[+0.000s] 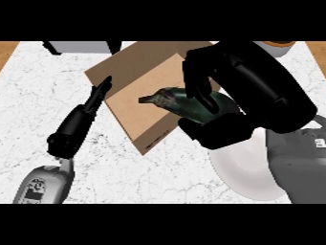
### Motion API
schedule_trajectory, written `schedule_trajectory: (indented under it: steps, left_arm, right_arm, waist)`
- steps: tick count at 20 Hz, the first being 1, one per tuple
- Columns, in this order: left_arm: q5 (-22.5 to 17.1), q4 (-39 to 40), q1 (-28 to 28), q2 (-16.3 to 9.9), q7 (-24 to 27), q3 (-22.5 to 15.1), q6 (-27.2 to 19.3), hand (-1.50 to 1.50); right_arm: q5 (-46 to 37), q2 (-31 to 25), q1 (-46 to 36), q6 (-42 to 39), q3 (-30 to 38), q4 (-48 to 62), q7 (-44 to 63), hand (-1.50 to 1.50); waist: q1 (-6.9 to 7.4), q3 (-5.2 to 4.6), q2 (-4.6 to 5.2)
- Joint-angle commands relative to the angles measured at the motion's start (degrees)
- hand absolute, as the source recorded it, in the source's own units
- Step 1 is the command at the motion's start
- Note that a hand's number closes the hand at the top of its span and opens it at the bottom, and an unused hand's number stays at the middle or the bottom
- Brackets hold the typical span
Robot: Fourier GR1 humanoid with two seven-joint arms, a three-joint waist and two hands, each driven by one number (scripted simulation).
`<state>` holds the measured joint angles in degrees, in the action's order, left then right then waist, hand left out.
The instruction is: Pick the eggplant from the plate and place it in the cardboard box
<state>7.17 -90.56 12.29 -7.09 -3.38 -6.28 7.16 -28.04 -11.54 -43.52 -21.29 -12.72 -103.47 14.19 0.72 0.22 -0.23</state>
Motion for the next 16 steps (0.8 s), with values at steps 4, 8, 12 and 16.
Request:
schedule_trajectory:
  steps: [4,8,12,16]
  left_arm:
    - [0.3,0.4,-0.2,1.5,-3.4,-1.7,0.9,0.0]
    - [-1.1,3.8,-1.9,0.4,1.7,0.2,2.8,0.0]
    - [0.2,0.7,2.2,2.5,-4.6,-1.0,0.9,0.0]
    - [2.1,2.9,-0.4,3.4,-1.5,-2.1,-0.1,0.0]
  right_arm:
    - [-6.7,3.3,-8.7,5.8,0.9,18.7,-5.8,1.5]
    - [-12.7,7.2,-10.6,10.0,-2.3,22.4,-4.0,1.5]
    - [-15.0,6.3,-14.9,12.5,-0.9,35.2,-11.1,1.5]
    - [-19.2,9.5,-14.6,19.1,-2.5,42.1,-14.1,1.5]
  waist:
    - [0.38,-0.24,0.51]
    - [0.11,-0.27,0.46]
    - [0.41,-0.24,0.57]
    - [0.28,-0.24,0.63]
